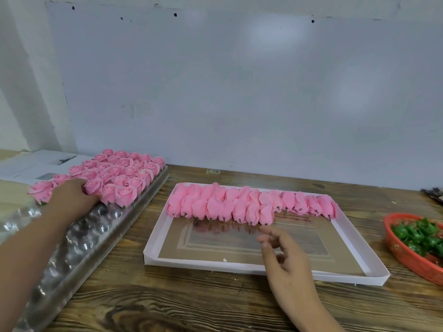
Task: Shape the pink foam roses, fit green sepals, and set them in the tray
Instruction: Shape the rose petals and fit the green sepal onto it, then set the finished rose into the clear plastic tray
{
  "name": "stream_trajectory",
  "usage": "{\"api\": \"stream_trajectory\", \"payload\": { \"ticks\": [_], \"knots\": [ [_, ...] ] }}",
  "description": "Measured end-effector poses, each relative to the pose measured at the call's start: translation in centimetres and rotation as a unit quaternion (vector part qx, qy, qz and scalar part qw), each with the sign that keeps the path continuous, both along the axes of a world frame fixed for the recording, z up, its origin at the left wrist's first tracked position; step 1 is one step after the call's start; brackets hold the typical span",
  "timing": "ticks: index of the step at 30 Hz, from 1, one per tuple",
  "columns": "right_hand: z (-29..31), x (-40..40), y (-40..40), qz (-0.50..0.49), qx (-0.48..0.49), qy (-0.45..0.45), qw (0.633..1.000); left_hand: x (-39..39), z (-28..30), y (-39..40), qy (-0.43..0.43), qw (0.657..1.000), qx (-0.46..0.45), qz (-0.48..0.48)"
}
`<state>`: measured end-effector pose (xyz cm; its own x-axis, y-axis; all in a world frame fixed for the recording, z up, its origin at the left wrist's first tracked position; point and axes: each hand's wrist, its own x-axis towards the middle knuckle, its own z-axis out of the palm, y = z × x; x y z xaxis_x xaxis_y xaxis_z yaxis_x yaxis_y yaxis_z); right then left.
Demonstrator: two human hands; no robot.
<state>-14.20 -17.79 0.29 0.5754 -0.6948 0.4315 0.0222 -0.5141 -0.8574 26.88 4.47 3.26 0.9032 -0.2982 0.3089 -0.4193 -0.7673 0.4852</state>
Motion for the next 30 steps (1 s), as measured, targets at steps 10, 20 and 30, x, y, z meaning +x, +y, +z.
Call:
{"api": "stream_trajectory", "payload": {
  "ticks": [10, 20, 30],
  "knots": [
    [-0.1, 0.0, -0.1, -0.008, -0.016, -0.001, 1.0, 0.0, -0.6, -0.5, 0.001, 1.0, 0.019, 0.001],
    [0.0, 0.1, 0.0, -0.005, -0.018, -0.002, 1.0, 1.0, 0.1, -0.2, -0.013, 0.999, 0.046, 0.008],
    [-0.2, 0.1, -0.1, -0.008, -0.018, -0.002, 1.0, 1.2, 0.1, -0.5, -0.003, 0.999, 0.045, 0.011]
  ]
}}
